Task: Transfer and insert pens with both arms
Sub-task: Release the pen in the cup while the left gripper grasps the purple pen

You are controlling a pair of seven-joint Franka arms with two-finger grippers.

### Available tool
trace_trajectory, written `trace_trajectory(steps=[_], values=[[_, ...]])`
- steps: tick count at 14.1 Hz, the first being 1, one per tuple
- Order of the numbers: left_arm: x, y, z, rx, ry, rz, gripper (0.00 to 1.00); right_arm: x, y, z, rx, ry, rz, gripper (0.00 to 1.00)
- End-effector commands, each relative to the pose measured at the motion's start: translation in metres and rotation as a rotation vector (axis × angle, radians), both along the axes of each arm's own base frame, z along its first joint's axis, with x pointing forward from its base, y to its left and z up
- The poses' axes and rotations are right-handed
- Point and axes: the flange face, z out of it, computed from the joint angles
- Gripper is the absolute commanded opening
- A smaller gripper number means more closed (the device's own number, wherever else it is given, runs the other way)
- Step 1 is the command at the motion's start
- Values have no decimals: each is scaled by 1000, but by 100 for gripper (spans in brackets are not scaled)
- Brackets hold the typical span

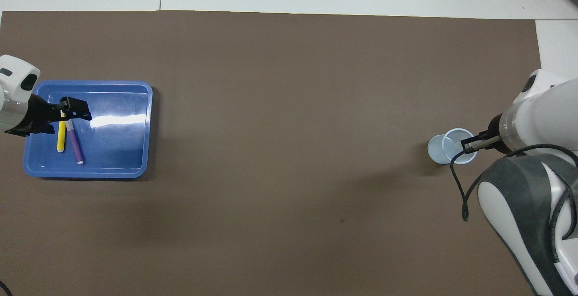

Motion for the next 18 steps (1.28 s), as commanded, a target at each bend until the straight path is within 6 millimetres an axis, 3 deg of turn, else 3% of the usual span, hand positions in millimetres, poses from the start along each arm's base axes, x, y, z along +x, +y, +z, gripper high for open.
trace_trajectory(steps=[1, 4, 13, 15, 18], values=[[-26, 29, -19, 27, -25, -40, 100, -9, -10, -16, -19, -16, 29, 0], [-20, 33, -31, 32, -48, -78, 100, -8, -15, -27, -19, -17, 25, 0], [-13, 40, -95, 49, -16, -187, 100, 2, -26, -82, -6, -28, 19, 0], [-11, 43, -101, 50, -24, -184, 90, 7, -30, -98, -2, -28, 17, 0], [-11, 45, -106, 48, -20, -182, 79, 9, -32, -103, 0, -34, -1, 0]])
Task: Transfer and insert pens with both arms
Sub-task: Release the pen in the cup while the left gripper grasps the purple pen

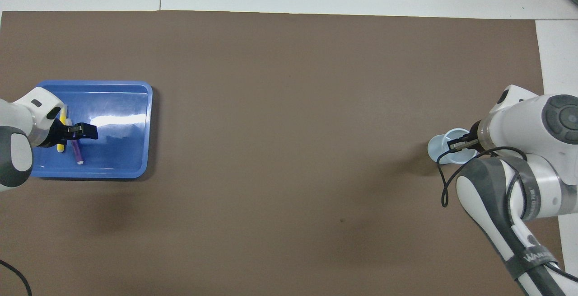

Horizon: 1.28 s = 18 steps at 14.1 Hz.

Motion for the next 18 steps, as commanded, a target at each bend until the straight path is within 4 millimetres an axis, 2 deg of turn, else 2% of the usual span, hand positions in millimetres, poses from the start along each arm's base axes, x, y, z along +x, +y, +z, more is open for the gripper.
trace_trajectory(steps=[1, 2, 3, 6, 9, 12, 13, 14, 16, 18], values=[[-2, 14, -3, 18, -22, -14, 79, 0, -5, -2, -13, -14, 0, 6], [-3, 19, -7, 17, -18, -24, 79, 0, -4, -2, -12, -14, 1, 30], [-3, 20, -7, 18, -18, -29, 79, 0, -5, -2, -13, -14, 1, 39], [-4, 32, -8, 23, -34, -50, 79, 0, -4, -1, -14, -1, 9, 40], [-3, 30, -12, 21, -33, -45, 79, -3, 0, 6, -18, 17, 25, 45], [-2, 28, -14, 21, -38, -41, 79, -2, 0, 33, -19, 33, 49, 64], [-1, 26, -14, 21, -38, -33, 79, -4, 0, 41, -16, 44, 59, 79], [-1, 24, -14, 20, -38, -27, 79, -4, 1, 50, -16, 47, 70, 87], [0, 21, -14, 19, -39, -4, 79, -5, 4, 66, 66, 56, 54, 88], [1, 15, -16, 19, -42, -7, 72, -7, 8, 74, 188, 72, 36, 88]])
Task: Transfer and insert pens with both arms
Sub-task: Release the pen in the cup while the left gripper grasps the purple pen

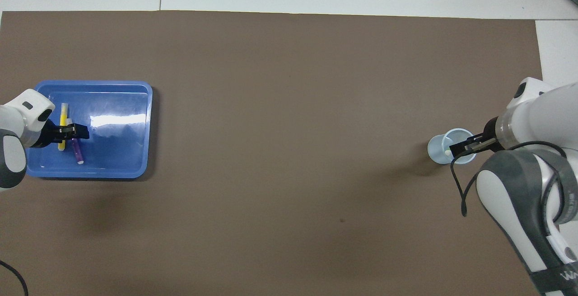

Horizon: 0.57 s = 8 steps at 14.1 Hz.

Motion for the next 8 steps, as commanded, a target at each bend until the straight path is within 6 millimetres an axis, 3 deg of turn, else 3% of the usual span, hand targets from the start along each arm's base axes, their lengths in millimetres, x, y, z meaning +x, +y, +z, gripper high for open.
trace_trajectory(steps=[1, 3, 8], values=[[0, -8, -9, 13, -5, 5, 69, -1, 5, 16, 167, 22, -8, 88], [0, -7, -13, 11, 1, 6, 59, -2, 17, 19, 335, 35, -48, 88], [0, -5, -12, 12, -1, 9, 56, -6, 48, 29, 623, 43, -105, 88]])
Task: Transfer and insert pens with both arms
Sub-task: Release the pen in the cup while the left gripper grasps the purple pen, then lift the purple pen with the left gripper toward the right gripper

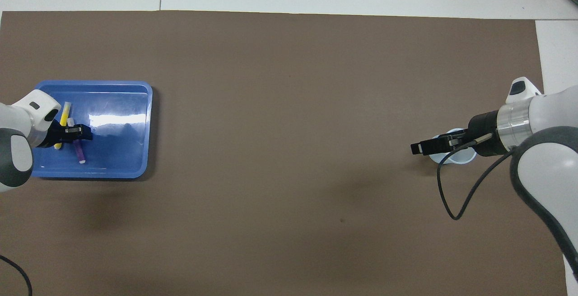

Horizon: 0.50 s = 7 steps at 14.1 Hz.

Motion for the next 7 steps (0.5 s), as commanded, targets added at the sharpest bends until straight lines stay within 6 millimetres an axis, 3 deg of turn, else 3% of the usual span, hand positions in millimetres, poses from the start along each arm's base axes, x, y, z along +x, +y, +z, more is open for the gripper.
trace_trajectory(steps=[1, 2, 5, 7], values=[[0, 0, 0, 18, -15, 8, 49, -4, 11, 10, 142, -2, -21, 88], [1, -1, 0, 18, -17, 5, 44, -4, 16, 12, 170, 0, -24, 89], [6, -1, 2, 68, -20, -48, 41, -7, 28, 16, 268, 20, -37, 90], [7, -2, 3, 69, -24, -45, 28, -9, 35, 20, 350, 28, -56, 90]])
